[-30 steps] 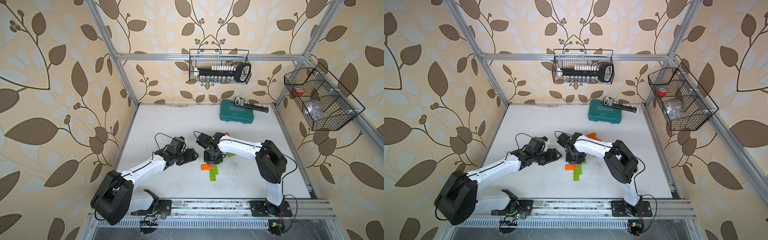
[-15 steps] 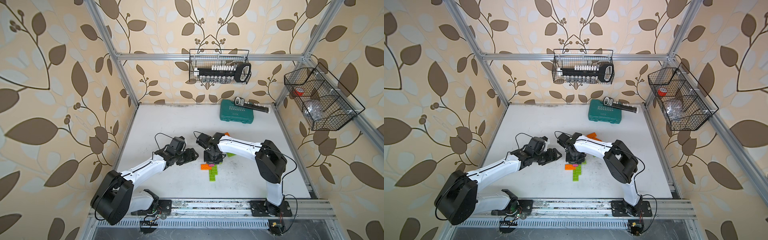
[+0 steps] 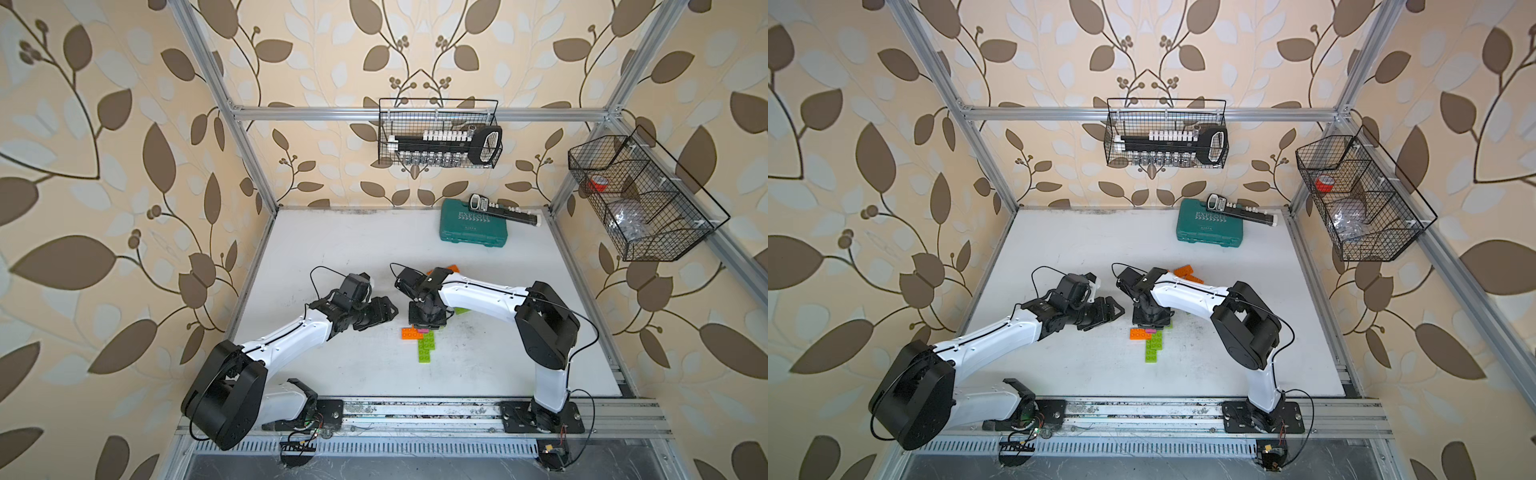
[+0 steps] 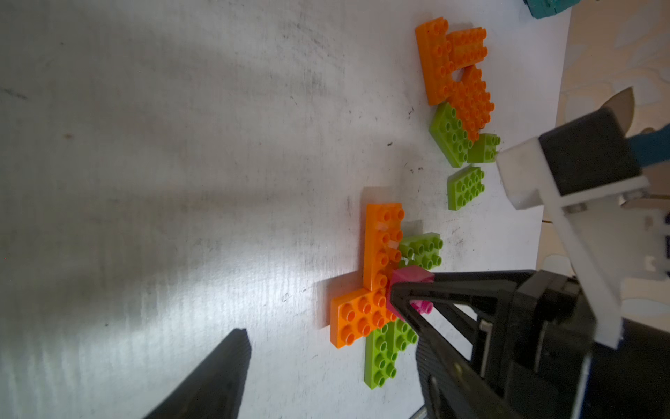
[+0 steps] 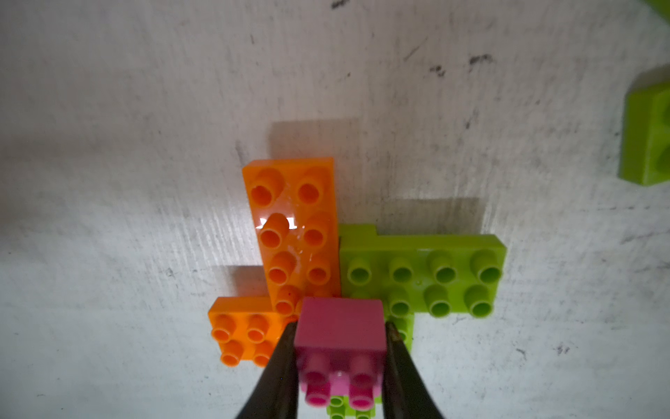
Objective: Assemble a small pinwheel with lego
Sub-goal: Assemble the lego brick with the lego brick.
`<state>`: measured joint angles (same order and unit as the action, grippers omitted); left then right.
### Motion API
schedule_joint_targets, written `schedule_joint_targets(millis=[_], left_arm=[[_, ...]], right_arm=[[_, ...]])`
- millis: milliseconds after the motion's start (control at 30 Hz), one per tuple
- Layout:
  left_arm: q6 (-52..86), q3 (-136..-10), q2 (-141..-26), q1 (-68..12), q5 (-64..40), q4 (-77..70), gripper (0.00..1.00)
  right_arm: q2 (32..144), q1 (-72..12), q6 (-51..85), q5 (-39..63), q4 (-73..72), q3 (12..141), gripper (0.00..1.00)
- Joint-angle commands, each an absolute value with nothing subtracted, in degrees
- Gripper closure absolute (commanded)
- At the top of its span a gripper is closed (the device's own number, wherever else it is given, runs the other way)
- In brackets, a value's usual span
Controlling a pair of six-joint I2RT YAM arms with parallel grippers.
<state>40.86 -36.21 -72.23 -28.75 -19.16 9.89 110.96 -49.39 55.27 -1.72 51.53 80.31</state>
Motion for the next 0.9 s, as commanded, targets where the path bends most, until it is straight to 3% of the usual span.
schedule_joint_targets(millis=[0,467,867], left_arm=[[40.8,-36.3,-72.6,-28.0,-20.1,8.8,0.25],[40.6,-37.1,-73.5,-28.0,-20.4,8.9,0.25],[40.7,-37.0,-73.9,-28.0,-20.4,8.9,0.25]], right_arm=[[113.2,-49.2,55.6,-1.1,50.4,76.6,1.0],[116.5,-49.9,47.3,-2.5,53.9,77.8,1.0],[114.2,-50.0,58.4,-7.4,51.9,76.4,1.0]])
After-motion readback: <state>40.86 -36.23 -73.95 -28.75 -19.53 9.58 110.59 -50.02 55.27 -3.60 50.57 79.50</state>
